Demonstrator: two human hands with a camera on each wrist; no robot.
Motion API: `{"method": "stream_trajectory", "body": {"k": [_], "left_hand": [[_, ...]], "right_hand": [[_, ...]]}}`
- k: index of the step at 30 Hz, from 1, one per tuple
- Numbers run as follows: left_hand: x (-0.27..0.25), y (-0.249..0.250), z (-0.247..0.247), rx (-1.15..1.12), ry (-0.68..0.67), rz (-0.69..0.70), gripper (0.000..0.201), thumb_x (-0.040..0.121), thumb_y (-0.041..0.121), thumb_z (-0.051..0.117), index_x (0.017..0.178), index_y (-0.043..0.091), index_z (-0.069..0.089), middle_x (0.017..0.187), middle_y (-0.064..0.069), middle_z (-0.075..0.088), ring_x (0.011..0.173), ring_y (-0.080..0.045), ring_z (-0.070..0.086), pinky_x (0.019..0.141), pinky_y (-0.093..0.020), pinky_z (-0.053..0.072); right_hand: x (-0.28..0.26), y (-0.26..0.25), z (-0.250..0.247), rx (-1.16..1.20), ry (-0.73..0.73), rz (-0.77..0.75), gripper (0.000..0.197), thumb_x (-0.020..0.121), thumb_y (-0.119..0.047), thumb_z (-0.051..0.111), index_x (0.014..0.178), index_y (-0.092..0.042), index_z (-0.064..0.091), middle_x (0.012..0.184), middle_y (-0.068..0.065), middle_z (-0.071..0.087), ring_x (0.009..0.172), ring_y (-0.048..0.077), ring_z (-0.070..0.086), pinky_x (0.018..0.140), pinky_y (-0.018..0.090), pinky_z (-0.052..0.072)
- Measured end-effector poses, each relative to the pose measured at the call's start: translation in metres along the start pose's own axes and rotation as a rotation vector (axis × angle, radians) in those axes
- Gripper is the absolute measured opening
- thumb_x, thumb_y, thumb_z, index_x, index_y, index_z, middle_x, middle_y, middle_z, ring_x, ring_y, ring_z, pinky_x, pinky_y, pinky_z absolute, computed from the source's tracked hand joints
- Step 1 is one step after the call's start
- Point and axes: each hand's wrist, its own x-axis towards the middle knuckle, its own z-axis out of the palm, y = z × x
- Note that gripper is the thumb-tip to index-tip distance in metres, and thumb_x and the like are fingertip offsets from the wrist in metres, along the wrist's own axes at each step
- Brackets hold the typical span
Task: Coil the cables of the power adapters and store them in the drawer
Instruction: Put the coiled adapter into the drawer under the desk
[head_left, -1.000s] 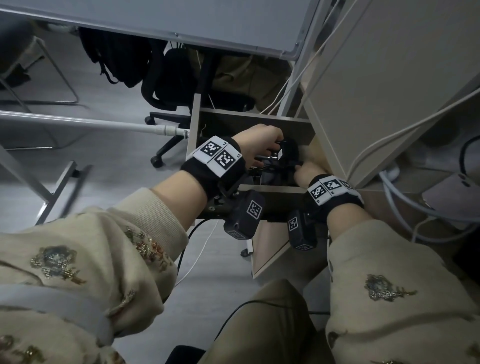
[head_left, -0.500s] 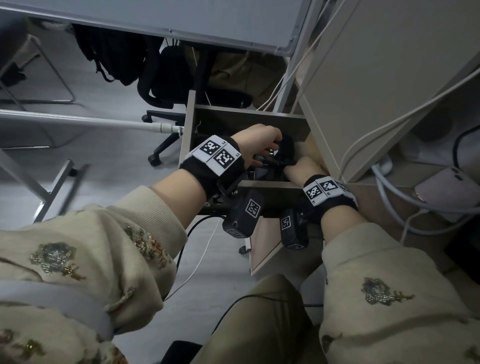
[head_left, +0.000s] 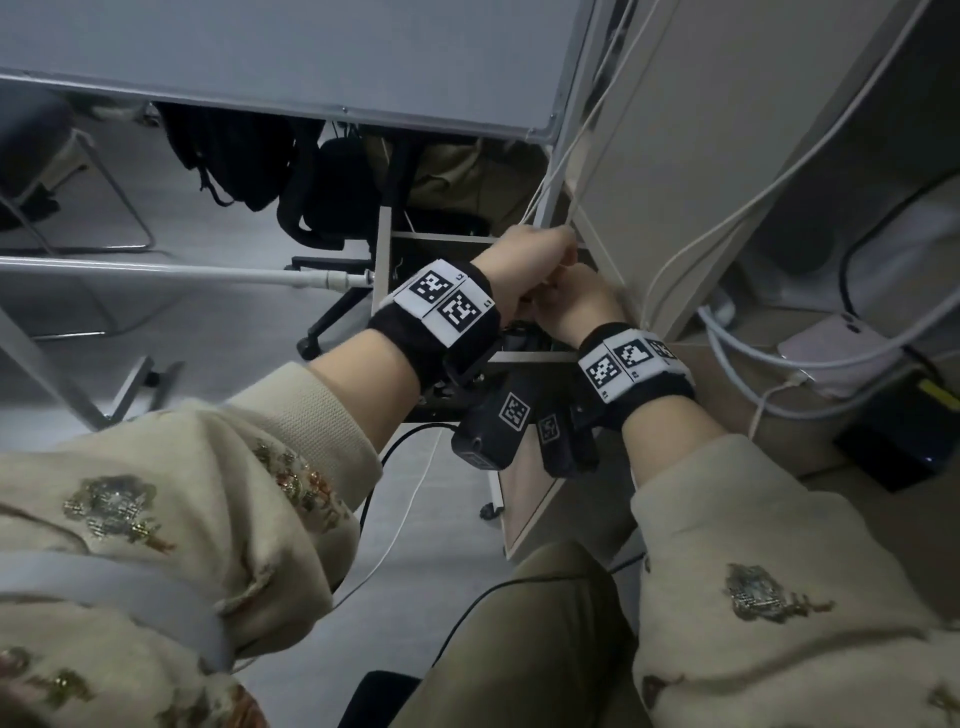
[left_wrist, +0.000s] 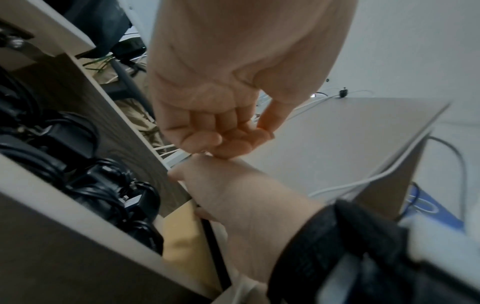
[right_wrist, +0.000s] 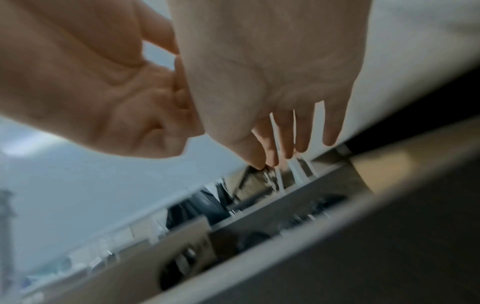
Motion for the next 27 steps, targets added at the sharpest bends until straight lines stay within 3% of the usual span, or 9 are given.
{"method": "stream_trajectory", "body": {"k": [3, 5, 8, 11, 15, 18, 21, 24, 27], "left_hand": [[-0.024, 0.014, 0.003, -0.019, 0.049, 0.161, 0.031, 0.094, 0.013, 0.048, 0.063, 0.014, 0.049, 0.059, -0.002, 0.043, 0.034, -0.008, 0.036, 0.038, -0.013, 0.027], [-0.039, 0.022, 0.009, -0.018, 0.060, 0.262, 0.036, 0.095, 0.011, 0.047, 0.059, 0.014, 0.046, 0.056, -0.001, 0.040, 0.028, -0.003, 0.032, 0.034, -0.012, 0.023], [-0.062, 0.031, 0.026, -0.036, 0.060, 0.369, 0.040, 0.094, 0.012, 0.049, 0.055, 0.016, 0.045, 0.046, 0.006, 0.040, 0.033, -0.001, 0.035, 0.037, -0.013, 0.027], [-0.078, 0.039, 0.044, -0.063, 0.080, 0.432, 0.041, 0.092, 0.015, 0.052, 0.051, 0.019, 0.048, 0.041, 0.012, 0.042, 0.043, -0.005, 0.041, 0.046, -0.017, 0.032], [-0.111, 0.051, 0.081, -0.077, -0.019, 0.495, 0.042, 0.093, 0.016, 0.051, 0.052, 0.019, 0.045, 0.042, 0.012, 0.039, 0.044, -0.006, 0.040, 0.046, -0.017, 0.031], [-0.132, 0.066, 0.113, -0.079, -0.091, 0.539, 0.046, 0.091, 0.019, 0.053, 0.046, 0.019, 0.044, 0.045, 0.009, 0.039, 0.048, -0.011, 0.040, 0.054, -0.022, 0.033], [-0.151, 0.080, 0.150, -0.083, -0.190, 0.583, 0.036, 0.090, 0.019, 0.052, 0.055, 0.017, 0.043, 0.056, 0.001, 0.038, 0.056, -0.016, 0.038, 0.061, -0.027, 0.034], [-0.167, 0.090, 0.192, -0.088, -0.315, 0.605, 0.036, 0.089, 0.017, 0.052, 0.056, 0.017, 0.039, 0.054, 0.002, 0.032, 0.049, -0.013, 0.033, 0.055, -0.024, 0.029], [-0.183, 0.092, 0.239, -0.054, -0.431, 0.611, 0.034, 0.091, 0.016, 0.051, 0.059, 0.016, 0.038, 0.049, 0.005, 0.031, 0.039, -0.008, 0.029, 0.043, -0.018, 0.025]], "right_hand": [[-0.026, -0.010, -0.026, 0.108, 0.064, -0.025, 0.017, 0.095, -0.021, 0.046, 0.079, -0.016, 0.047, 0.092, 0.004, 0.060, 0.081, 0.025, 0.054, 0.072, 0.035, 0.042], [-0.045, -0.012, -0.046, 0.129, 0.128, -0.034, 0.007, 0.096, -0.021, 0.050, 0.090, -0.017, 0.051, 0.090, 0.004, 0.056, 0.086, 0.027, 0.056, 0.072, 0.034, 0.041], [-0.068, -0.001, -0.066, 0.086, 0.204, -0.042, 0.024, 0.096, -0.023, 0.050, 0.115, -0.012, 0.057, 0.110, 0.012, 0.064, 0.098, 0.031, 0.060, 0.071, 0.032, 0.038], [-0.088, 0.010, -0.084, 0.120, 0.269, -0.037, 0.031, 0.096, -0.024, 0.050, 0.124, -0.010, 0.054, 0.118, 0.012, 0.063, 0.100, 0.029, 0.060, 0.072, 0.033, 0.040], [-0.125, 0.041, -0.108, 0.123, 0.382, 0.077, 0.039, 0.094, -0.026, 0.048, 0.131, -0.013, 0.047, 0.124, 0.011, 0.060, 0.113, 0.032, 0.059, 0.079, 0.036, 0.042], [-0.151, 0.071, -0.129, 0.246, 0.450, 0.066, 0.043, 0.091, -0.023, 0.060, 0.131, -0.012, 0.050, 0.127, 0.008, 0.060, 0.117, 0.028, 0.058, 0.090, 0.034, 0.047], [-0.178, 0.106, -0.151, 0.231, 0.510, 0.141, 0.039, 0.091, -0.021, 0.060, 0.128, -0.012, 0.053, 0.123, 0.008, 0.062, 0.113, 0.026, 0.059, 0.081, 0.030, 0.044], [-0.205, 0.143, -0.169, 0.061, 0.530, 0.289, 0.042, 0.089, -0.025, 0.051, 0.130, -0.013, 0.048, 0.120, 0.011, 0.062, 0.112, 0.033, 0.059, 0.077, 0.034, 0.039], [-0.236, 0.185, -0.181, 0.043, 0.552, 0.425, 0.045, 0.090, -0.028, 0.051, 0.133, -0.014, 0.046, 0.125, 0.013, 0.061, 0.117, 0.036, 0.056, 0.087, 0.039, 0.044]]}}
